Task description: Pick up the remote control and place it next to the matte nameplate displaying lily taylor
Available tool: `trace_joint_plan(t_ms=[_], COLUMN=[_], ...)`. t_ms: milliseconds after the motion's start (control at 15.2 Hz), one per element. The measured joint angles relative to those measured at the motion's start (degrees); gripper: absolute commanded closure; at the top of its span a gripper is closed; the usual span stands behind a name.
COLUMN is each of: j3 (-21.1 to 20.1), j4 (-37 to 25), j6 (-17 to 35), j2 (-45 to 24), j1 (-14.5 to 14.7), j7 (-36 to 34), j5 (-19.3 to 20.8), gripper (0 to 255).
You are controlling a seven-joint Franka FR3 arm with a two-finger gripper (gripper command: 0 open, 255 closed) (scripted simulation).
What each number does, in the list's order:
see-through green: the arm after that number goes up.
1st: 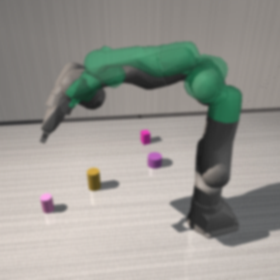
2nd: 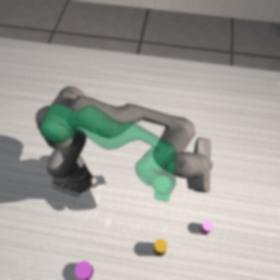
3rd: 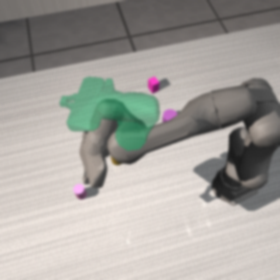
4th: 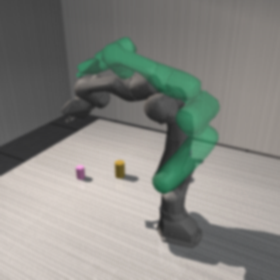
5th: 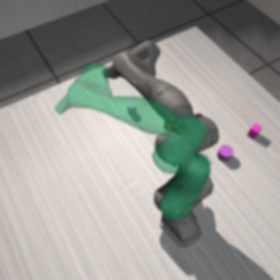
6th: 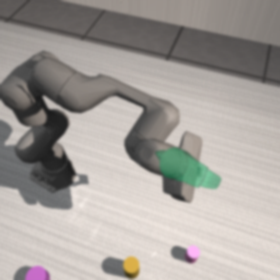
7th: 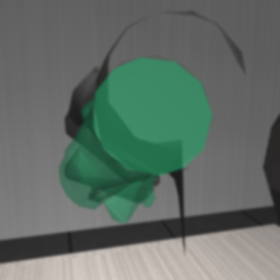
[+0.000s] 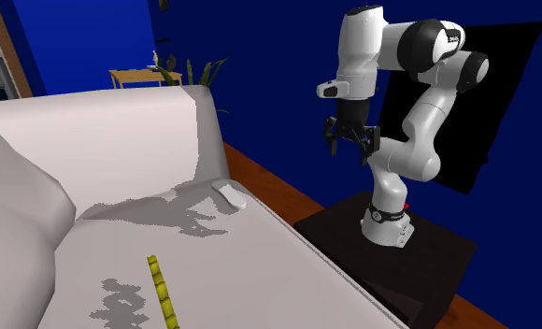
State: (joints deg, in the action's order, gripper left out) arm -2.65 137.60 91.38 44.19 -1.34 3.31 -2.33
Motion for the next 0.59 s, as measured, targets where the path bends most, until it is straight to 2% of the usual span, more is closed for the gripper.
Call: trace_joint_plan(t_ms=[198,594], j3=[2.0,11.3], j4=[1.6,6.2], j6=[0.5,4.8], j2=[1.1,1.7], j1=[0.1,0.4], j7=[3.6,20.8], j5=[1.4,8.4], gripper=[0,0])
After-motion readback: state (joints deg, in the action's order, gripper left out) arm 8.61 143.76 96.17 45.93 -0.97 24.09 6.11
